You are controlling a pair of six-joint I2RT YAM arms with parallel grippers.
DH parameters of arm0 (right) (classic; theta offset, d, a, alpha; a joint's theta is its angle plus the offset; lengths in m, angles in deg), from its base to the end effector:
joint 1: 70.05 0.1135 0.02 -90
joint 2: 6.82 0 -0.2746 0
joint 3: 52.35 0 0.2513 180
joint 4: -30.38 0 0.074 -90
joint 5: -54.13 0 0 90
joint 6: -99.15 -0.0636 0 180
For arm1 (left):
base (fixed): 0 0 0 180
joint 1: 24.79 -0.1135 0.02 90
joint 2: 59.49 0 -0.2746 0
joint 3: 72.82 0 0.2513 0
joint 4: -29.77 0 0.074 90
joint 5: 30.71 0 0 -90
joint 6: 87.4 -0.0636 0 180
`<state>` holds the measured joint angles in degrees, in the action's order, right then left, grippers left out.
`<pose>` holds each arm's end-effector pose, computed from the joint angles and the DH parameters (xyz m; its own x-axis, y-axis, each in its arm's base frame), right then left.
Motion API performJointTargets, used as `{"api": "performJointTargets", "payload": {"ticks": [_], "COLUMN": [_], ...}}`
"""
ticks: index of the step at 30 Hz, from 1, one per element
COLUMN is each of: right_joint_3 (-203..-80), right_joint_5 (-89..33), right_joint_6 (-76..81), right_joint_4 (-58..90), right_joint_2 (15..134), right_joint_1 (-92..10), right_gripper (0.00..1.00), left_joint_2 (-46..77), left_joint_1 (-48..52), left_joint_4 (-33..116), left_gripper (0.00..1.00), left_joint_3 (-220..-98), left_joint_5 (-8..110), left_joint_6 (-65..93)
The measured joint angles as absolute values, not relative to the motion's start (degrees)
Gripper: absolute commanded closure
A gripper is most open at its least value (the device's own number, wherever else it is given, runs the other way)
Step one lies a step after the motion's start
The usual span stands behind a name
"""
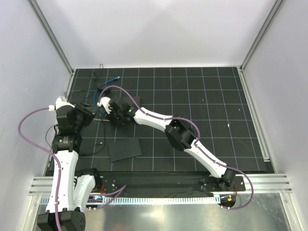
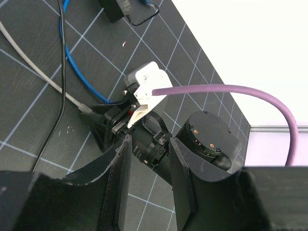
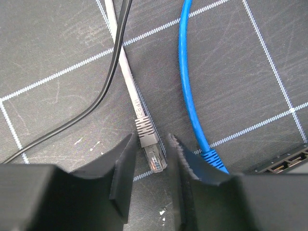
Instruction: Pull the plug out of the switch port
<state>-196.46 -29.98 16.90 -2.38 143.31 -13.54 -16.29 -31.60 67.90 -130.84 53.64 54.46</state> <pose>0.3339 0.5165 0.1379 -0.2246 -0.5826 -0.7811 -0.9123 0.4073 -0.0414 0.1883 0.0162 0.3114 -0.2205 -0.8146 -0.5365 -0.3265 0.5800 -0.7464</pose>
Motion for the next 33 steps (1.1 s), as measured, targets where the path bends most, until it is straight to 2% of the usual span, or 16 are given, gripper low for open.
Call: {"api": "performJointTargets", "payload": {"ticks": [1, 3, 4, 9, 13, 20, 25, 33], "right_joint_3": [-196.75, -197.25, -197.34, -196.53, -189.21, -171.41, -165.38, -158.78], "right_joint_5": [-30.0, -29.98, -29.98, -29.98, -30.66, -28.8, -25.43, -27.6], "right_joint_6": [17.1, 17.47, 17.75, 18.34, 19.02, 19.28, 15.79, 9.82], "right_joint_4": [-2.68, -3.32, -3.51, -3.03, -1.26, -0.19, 3.31, 4.47], "right_joint_2": [143.37, 143.57, 143.57, 143.15, 138.76, 123.77, 113.19, 98.5], "right_joint_1": [-13.54, -13.54, -13.54, -13.54, -13.54, -14.48, -16.69, -19.47], "right_gripper": [0.72, 0.77, 0.86, 0.97, 0.99, 0.99, 0.99, 0.99], "left_joint_2": [-16.29, -16.29, -16.29, -16.29, -16.55, -17.1, -18.76, -20.88], "left_joint_1": [-31.6, -31.6, -31.6, -31.6, -31.6, -31.6, -31.6, -31.6], "left_joint_4": [67.9, 67.92, 67.94, 68.29, 68.45, 69.89, 72.6, 74.94], "left_gripper": [0.59, 0.59, 0.59, 0.59, 0.59, 0.58, 0.57, 0.57], "left_joint_3": [-130.84, -130.84, -130.84, -130.84, -130.84, -131.14, -132.41, -133.83], "left_joint_5": [53.64, 53.64, 53.64, 53.64, 53.66, 53.2, 53.25, 53.31], "left_joint_6": [54.43, 54.43, 54.41, 54.39, 54.41, 54.48, 54.43, 54.41]}}
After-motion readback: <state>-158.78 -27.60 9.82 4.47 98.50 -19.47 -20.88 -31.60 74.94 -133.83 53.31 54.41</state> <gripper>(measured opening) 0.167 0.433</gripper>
